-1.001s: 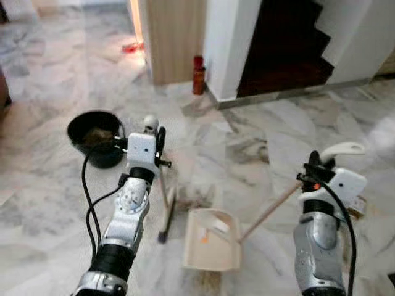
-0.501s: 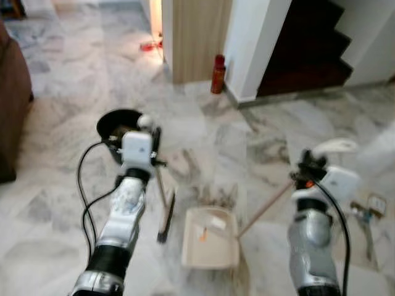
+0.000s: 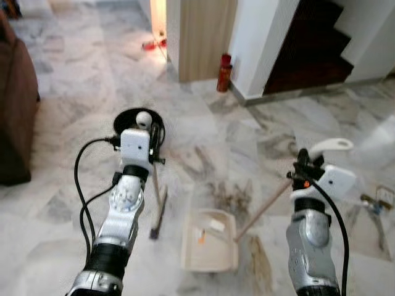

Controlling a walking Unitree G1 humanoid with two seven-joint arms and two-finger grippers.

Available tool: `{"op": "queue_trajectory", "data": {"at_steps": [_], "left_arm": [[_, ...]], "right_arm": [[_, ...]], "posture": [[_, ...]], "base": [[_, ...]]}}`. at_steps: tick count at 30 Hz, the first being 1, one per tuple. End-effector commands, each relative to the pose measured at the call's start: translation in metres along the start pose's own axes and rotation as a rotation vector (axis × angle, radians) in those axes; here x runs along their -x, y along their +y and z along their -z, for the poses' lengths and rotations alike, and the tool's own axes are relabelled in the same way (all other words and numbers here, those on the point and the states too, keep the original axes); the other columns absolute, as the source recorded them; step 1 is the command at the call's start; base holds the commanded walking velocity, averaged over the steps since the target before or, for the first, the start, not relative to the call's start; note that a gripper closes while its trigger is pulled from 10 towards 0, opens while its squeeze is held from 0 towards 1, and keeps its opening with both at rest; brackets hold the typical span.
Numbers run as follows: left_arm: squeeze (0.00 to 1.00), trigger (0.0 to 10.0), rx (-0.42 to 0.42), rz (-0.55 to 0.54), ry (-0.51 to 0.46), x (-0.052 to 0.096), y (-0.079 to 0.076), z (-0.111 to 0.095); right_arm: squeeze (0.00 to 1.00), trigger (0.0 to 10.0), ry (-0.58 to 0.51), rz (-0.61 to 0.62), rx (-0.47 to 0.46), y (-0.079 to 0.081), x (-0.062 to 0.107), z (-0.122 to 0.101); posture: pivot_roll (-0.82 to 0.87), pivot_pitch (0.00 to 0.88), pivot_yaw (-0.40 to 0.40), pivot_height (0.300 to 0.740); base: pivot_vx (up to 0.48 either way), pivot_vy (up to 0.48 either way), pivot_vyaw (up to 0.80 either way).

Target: Sweep floor

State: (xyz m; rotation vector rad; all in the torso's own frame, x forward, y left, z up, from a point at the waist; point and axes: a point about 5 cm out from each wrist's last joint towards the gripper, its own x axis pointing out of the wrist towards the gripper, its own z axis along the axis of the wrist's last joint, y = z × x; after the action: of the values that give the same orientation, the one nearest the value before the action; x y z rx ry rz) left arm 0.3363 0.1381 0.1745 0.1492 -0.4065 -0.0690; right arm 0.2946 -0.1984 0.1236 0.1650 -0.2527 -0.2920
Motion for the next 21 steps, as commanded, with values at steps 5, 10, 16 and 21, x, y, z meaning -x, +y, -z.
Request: {"op": "queue_trajectory", "data": {"at_steps": [5,10,16,21], "left_arm": [[0.0,10.0,-0.011,0.006,-0.03,-0.0025,-0.0035,-0.0066],[0.0,10.0,-0.014,0.001,-0.031,-0.0033,-0.0023,-0.0071],[0.0,10.0,-0.019,-0.001,-0.031,-0.0042,-0.0011,-0.0073],[0.0,10.0,-0.018,-0.005,-0.033,-0.0054,-0.0007,-0.008]], "right_arm": [[0.0,10.0,-0.048,-0.01,-0.004,0.0018,-0.0008,-0.0088],[0.0,10.0,-0.043,-0.006,-0.027,0.0006,-0.0009,-0.0083],[0.0,10.0,-0.041,-0.013,-0.03,0.002,-0.0004,-0.0074],[0.0,10.0,-0.04,-0.035,-0.02,0.004,-0.0009,-0.0074]], "posture": [[0.05,0.081,-0.037,0.74],[0.06,0.072,-0.034,0.74],[0.06,0.06,-0.027,0.74],[0.06,0.054,-0.026,0.74]], "base": [[0.0,0.0,0.25],[0.107,0.0,0.27],[0.305,0.0,0.0],[0.334,0.0,0.0]]}}
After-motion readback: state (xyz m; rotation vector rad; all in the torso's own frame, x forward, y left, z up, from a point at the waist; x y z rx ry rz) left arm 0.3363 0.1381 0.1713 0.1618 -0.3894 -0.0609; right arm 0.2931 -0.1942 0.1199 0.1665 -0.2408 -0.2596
